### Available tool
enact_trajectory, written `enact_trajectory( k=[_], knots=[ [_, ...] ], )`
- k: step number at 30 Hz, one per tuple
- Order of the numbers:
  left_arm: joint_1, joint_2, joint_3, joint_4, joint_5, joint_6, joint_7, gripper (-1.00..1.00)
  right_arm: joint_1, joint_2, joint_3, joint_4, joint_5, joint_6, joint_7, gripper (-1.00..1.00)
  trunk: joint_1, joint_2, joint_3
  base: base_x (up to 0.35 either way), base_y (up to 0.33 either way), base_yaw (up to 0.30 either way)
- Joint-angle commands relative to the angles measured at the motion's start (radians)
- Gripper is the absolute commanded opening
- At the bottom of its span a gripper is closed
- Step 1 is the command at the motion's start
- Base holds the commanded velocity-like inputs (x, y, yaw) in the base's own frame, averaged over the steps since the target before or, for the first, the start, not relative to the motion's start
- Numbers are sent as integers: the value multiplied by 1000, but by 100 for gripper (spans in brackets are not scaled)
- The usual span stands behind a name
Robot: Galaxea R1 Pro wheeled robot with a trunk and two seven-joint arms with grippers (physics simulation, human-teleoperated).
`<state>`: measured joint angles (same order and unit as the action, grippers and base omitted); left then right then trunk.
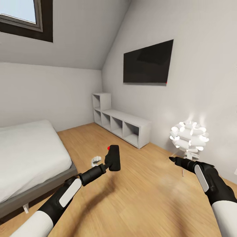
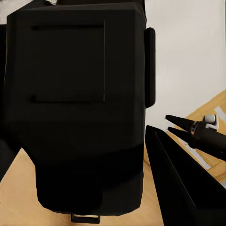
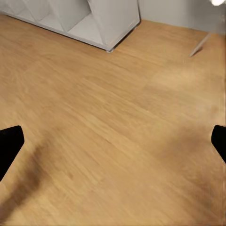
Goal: Attach the digital camera to the camera tripod in the bedroom.
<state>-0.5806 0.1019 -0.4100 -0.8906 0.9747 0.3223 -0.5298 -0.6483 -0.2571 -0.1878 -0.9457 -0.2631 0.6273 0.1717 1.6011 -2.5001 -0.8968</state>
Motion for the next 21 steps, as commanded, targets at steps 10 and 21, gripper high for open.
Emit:
enact_trajectory(
  k=[10,21],
  knots=[
    [-1,-2,1,-2,9,6,194,-100,-1,5,33,-36,3,19,-12,100,-32,56,32,0,0,0],
    [-1,-3,1,-13,9,6,282,-100,-1,-2,72,-26,6,21,163,100,-74,133,66,0,0,0]
  ],
)
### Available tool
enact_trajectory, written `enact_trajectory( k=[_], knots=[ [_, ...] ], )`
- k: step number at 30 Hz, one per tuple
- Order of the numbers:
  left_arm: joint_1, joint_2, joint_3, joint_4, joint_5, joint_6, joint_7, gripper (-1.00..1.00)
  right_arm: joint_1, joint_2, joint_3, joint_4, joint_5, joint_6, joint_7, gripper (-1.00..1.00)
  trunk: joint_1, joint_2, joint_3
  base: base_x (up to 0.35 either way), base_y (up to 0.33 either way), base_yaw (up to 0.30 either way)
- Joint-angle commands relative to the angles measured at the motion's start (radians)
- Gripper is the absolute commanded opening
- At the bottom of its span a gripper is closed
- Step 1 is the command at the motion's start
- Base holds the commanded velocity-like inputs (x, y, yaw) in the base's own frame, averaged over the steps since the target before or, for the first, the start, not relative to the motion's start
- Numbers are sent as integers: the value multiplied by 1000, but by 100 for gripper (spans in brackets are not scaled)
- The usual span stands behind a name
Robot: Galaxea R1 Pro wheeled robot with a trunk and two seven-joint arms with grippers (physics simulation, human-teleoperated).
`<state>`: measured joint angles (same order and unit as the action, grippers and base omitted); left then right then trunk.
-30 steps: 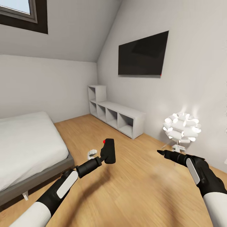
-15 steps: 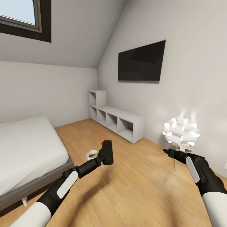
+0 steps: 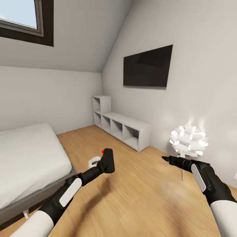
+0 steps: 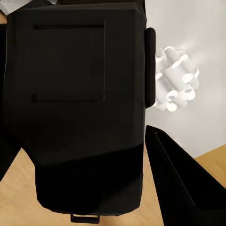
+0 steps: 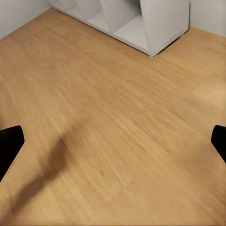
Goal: Attach the digital camera to the camera tripod in the bedroom.
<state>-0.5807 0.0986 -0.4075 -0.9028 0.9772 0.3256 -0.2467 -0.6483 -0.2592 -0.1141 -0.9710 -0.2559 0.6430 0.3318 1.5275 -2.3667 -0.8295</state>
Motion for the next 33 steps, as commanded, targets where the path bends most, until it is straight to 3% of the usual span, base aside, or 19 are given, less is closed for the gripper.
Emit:
enact_trajectory(
  k=[1,33],
  knots=[
    [-1,1,-2,-1,7,3,-1,-100,-1,1,-2,0,-1,6,5,100,-4,7,2,0,0,0],
    [-1,1,-3,-2,6,3,-3,-100,-1,6,-1,3,-2,6,9,100,-127,231,102,0,0,0]
  ],
)
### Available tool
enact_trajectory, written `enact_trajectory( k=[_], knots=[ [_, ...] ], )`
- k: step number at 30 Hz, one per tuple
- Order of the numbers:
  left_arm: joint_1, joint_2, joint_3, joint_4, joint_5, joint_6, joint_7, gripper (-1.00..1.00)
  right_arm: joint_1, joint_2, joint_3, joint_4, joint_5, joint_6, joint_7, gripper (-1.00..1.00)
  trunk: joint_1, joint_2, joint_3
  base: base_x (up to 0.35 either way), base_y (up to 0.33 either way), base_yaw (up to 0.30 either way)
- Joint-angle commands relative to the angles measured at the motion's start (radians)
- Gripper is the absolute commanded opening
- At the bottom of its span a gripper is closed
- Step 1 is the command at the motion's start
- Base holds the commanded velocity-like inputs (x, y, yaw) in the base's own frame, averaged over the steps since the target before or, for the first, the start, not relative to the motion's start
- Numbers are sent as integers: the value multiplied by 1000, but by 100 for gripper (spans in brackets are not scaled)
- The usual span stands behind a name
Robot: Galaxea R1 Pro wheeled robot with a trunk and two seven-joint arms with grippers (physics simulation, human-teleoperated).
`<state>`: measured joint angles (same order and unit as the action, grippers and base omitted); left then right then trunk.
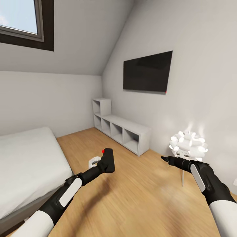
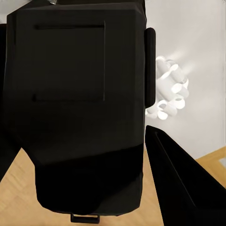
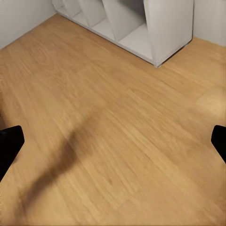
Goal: Attach the digital camera to the camera tripod in the bedroom.
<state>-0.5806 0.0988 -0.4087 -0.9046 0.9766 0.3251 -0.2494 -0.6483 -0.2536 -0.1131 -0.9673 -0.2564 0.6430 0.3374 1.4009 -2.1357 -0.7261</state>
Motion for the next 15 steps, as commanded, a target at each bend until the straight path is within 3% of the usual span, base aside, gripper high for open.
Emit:
enact_trajectory(
  k=[1,15],
  knots=[
    [-1,1,-1,0,7,3,-1,-100,-1,0,-2,-1,-1,6,3,100,-4,7,2,0,0,0],
    [-1,1,-2,-2,7,3,-1,-100,-1,2,19,-1,-1,6,3,100,-58,105,46,0,0,0]
  ],
)
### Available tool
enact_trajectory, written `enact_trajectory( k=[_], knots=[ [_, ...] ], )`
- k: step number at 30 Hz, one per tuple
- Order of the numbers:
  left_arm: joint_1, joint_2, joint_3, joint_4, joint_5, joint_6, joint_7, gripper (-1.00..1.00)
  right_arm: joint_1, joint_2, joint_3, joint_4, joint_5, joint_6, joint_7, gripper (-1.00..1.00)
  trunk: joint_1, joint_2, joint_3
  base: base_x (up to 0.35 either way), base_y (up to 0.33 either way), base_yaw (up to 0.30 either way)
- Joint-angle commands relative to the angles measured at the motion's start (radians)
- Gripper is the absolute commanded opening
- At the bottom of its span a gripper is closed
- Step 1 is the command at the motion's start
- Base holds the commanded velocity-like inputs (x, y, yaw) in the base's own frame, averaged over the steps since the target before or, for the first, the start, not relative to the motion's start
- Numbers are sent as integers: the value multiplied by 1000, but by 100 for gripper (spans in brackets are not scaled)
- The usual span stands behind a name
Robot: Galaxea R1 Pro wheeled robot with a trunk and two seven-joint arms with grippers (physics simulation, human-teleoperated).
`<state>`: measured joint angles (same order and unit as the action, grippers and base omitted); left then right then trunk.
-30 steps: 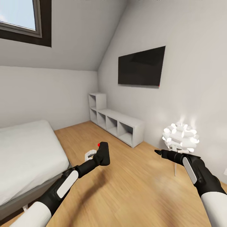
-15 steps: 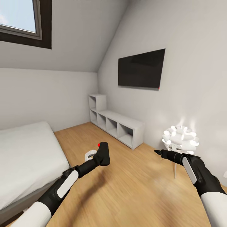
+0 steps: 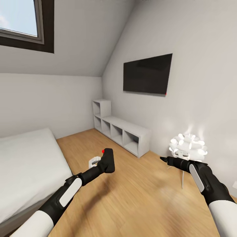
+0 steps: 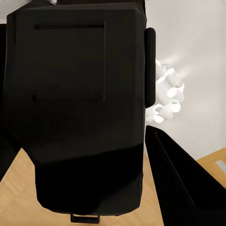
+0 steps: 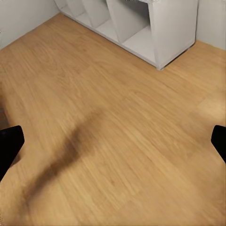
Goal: Attach the digital camera to the camera tripod in the bedroom.
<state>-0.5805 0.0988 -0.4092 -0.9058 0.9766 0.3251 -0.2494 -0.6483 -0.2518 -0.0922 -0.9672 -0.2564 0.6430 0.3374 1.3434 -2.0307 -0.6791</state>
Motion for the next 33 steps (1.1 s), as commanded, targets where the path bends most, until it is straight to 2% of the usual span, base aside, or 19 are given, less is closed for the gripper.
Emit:
enact_trajectory(
  k=[1,33],
  knots=[
    [-1,1,-2,-1,7,3,-1,-100,-1,0,-2,-1,-1,6,3,100,-4,7,2,0,0,0],
    [-1,-4,-1,1,5,2,1,-100,-1,0,-1,-1,-2,6,3,100,-127,231,102,0,0,0]
  ],
)
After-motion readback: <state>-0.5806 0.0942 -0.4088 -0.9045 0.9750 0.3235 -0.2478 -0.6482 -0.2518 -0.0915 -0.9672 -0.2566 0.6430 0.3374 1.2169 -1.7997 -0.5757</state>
